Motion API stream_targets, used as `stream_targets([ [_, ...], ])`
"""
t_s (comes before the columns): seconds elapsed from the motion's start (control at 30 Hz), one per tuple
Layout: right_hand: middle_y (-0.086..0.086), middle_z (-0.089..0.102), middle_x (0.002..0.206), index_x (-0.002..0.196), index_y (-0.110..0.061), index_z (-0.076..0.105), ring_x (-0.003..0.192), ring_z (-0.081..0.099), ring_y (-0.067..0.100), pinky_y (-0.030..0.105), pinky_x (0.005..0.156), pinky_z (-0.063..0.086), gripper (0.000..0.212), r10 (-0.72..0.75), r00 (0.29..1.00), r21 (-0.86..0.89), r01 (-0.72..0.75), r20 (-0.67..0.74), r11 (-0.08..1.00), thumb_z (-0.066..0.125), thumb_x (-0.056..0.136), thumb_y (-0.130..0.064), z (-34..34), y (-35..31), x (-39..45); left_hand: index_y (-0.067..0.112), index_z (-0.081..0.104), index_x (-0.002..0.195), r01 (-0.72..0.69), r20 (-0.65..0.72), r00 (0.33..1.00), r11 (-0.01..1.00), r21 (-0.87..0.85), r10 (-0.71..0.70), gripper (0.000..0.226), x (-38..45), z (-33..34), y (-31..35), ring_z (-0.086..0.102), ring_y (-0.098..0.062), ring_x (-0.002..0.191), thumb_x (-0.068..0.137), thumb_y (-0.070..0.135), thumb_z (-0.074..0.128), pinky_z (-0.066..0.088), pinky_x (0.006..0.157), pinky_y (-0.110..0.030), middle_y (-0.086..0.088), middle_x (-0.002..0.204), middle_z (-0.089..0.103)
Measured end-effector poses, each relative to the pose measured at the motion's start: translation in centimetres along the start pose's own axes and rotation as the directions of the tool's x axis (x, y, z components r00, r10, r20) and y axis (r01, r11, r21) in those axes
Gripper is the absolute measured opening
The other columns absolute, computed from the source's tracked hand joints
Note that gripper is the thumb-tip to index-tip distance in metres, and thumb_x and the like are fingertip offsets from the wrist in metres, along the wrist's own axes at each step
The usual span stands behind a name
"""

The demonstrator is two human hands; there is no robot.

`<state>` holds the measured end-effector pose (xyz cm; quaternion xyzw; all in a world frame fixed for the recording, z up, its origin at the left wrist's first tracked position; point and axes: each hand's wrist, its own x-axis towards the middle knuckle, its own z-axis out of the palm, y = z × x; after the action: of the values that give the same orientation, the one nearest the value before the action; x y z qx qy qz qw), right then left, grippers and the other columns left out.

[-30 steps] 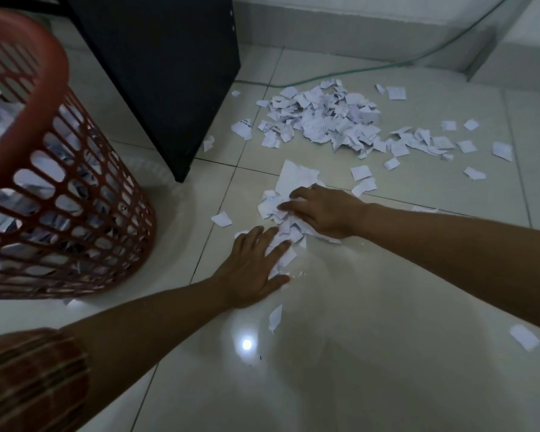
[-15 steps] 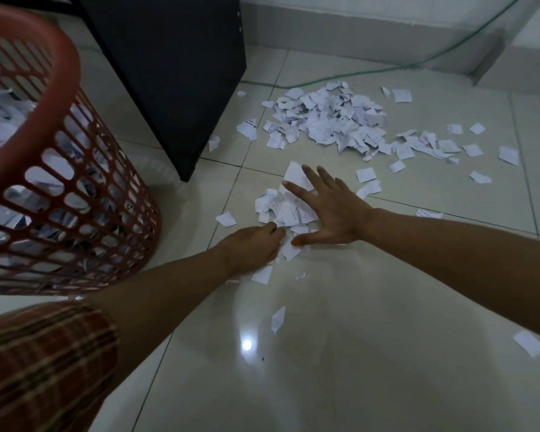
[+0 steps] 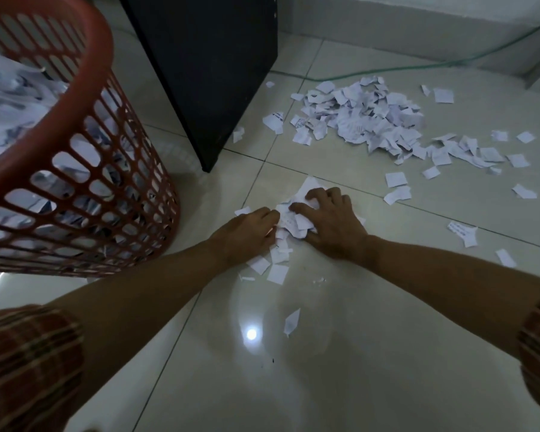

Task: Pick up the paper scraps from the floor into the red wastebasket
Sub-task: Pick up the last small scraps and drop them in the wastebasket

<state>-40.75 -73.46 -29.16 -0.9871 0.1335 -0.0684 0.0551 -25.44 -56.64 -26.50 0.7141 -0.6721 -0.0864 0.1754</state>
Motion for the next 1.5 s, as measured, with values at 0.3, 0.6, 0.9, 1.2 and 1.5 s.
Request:
stream_targets([
  [0.3, 0.021, 0.050, 0.090, 0.093, -0.002, 0.055, 0.072, 0.054, 0.038, 0.039, 0.058, 0.041, 0.014, -0.127, 0.957, 0.182, 0.080, 0.259, 0.980, 0.062, 0.083, -0.008, -1.7, -0.3, 0.0, 0.004, 0.054, 0.092, 0.056, 0.036, 0.998, 0.996, -0.066, -0.053, 0.006, 1.3, -1.5, 1.7, 0.054, -0.032, 0.064, 0.093, 0.009, 0.054, 0.046, 0.058, -0.040, -0.014, 0.081, 0.055],
  [0.6, 0.023, 0.055, 0.093, 0.092, 0.003, 0.058, 0.078, 0.057, 0.041, 0.036, 0.063, 0.038, 0.016, -0.010, 0.970, 0.107, -0.017, 0.244, 0.994, 0.065, 0.083, -0.009, -7.8, 0.7, -0.9, 0.004, 0.054, 0.093, -0.019, -0.021, 1.000, 1.000, -0.021, 0.018, 0.005, 2.3, -5.1, 4.5, 0.052, -0.034, 0.062, 0.093, 0.009, 0.053, 0.047, 0.057, -0.044, -0.012, 0.082, 0.052],
  [0.9, 0.017, 0.055, 0.082, 0.090, 0.000, 0.060, 0.070, 0.055, 0.034, 0.033, 0.059, 0.040, 0.045, -0.013, 0.997, 0.117, 0.022, -0.078, 0.993, 0.037, 0.079, -0.037, -16.1, -0.3, -0.2, 0.004, 0.053, 0.090, -0.166, -0.133, 0.976, 0.985, 0.053, 0.171, 0.006, 4.2, -10.8, 8.0, 0.053, -0.033, 0.062, 0.090, 0.009, 0.054, 0.046, 0.054, -0.040, -0.014, 0.083, 0.054],
  [1.2, -0.002, 0.040, 0.071, 0.075, -0.007, 0.053, 0.063, 0.037, 0.017, 0.024, 0.058, 0.019, 0.021, -0.001, 0.913, 0.166, 0.076, -0.409, 0.983, 0.047, 0.081, -0.026, -22.4, -3.8, 2.8, 0.001, 0.058, 0.098, -0.327, -0.219, 0.913, 0.938, 0.113, 0.344, 0.021, 2.7, -20.8, 8.8, 0.054, -0.026, 0.071, 0.090, 0.019, 0.049, 0.051, 0.062, -0.042, -0.014, 0.090, 0.060],
  [1.5, 0.005, 0.052, 0.069, 0.073, -0.004, 0.057, 0.063, 0.037, 0.012, 0.016, 0.060, 0.019, 0.021, -0.186, 0.756, 0.125, 0.334, -0.628, 0.934, 0.049, 0.085, -0.018, -24.5, -11.1, 9.1, 0.003, 0.055, 0.086, -0.184, -0.479, 0.849, 0.974, 0.130, 0.225, 0.008, -2.3, -29.6, 3.5, 0.046, -0.012, 0.066, 0.092, 0.009, 0.056, 0.040, 0.060, -0.021, -0.003, 0.078, 0.054],
])
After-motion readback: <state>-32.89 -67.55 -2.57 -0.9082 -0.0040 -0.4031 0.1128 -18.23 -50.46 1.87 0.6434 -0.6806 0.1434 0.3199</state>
